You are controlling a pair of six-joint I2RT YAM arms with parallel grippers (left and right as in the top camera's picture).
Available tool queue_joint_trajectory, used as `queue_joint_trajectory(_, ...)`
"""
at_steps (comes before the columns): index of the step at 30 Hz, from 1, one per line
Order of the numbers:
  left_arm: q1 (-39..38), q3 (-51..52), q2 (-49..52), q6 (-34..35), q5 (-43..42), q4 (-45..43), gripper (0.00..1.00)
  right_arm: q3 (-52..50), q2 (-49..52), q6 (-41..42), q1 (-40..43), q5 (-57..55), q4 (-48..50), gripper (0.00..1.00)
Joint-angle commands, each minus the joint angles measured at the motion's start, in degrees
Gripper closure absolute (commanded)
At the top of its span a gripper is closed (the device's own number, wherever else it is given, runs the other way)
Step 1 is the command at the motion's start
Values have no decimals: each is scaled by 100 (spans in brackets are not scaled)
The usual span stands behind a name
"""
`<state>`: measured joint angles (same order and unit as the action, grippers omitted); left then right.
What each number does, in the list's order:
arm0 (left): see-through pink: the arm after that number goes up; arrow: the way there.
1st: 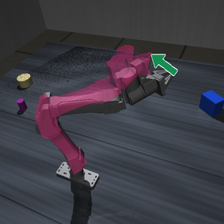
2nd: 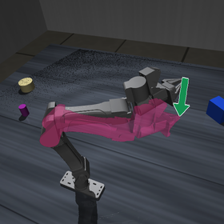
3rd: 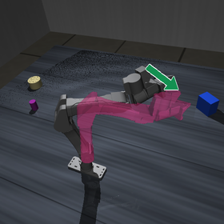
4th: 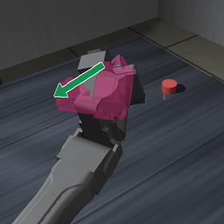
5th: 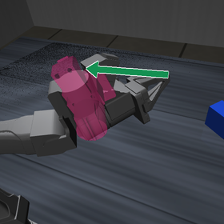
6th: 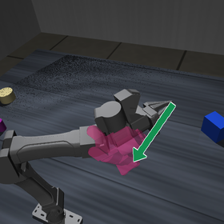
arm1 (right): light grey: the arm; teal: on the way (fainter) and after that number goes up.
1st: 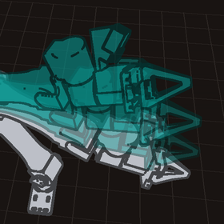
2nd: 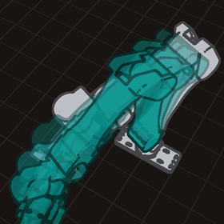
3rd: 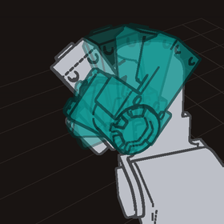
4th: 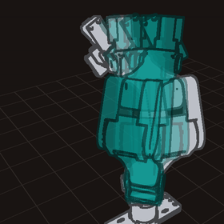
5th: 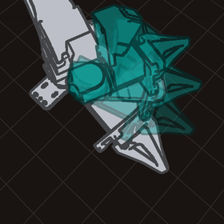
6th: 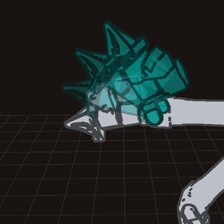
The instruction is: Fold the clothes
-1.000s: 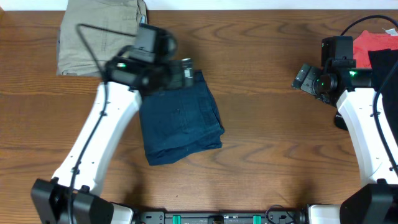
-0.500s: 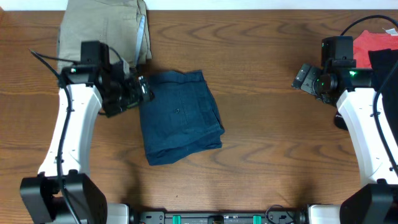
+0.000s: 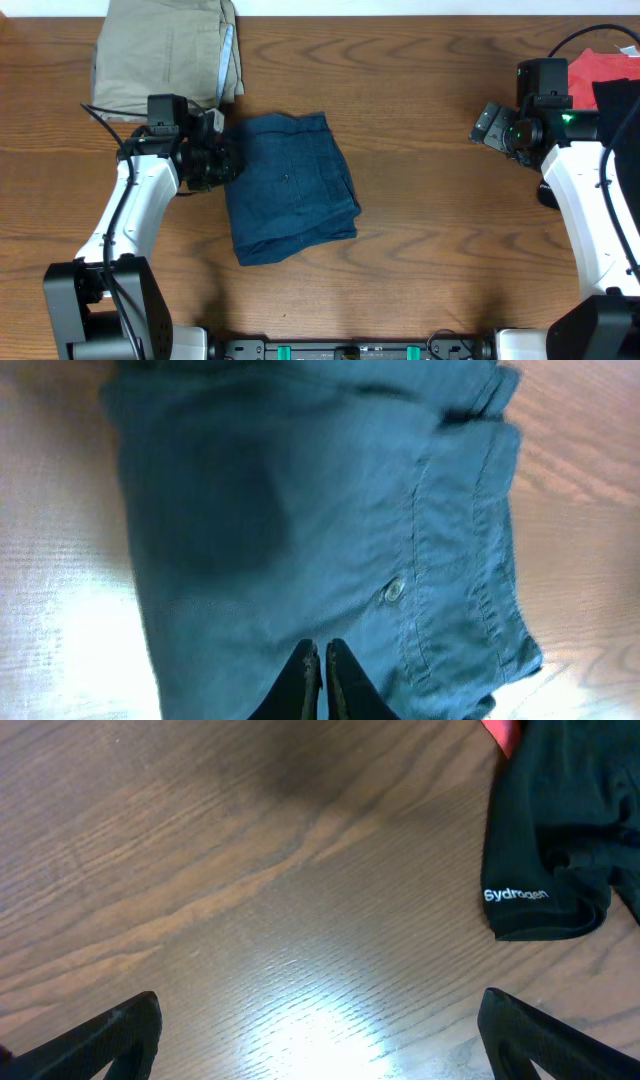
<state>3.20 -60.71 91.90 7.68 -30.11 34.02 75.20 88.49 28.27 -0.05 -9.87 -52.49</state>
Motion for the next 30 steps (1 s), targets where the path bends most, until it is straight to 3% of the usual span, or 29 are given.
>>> queue_joint_trajectory(1,-61,-15,63,-31,-118,-146,94,11,-4,39,-11,-22,4,1)
queue_joint_trajectory(19,7,-15,1285,70,1075,-1198,94,11,-4,42,-11,-22,4,1)
queue_joint_trajectory(30,0,-264,824,72,352,-916,94,11,-4,42,-11,-22,4,1)
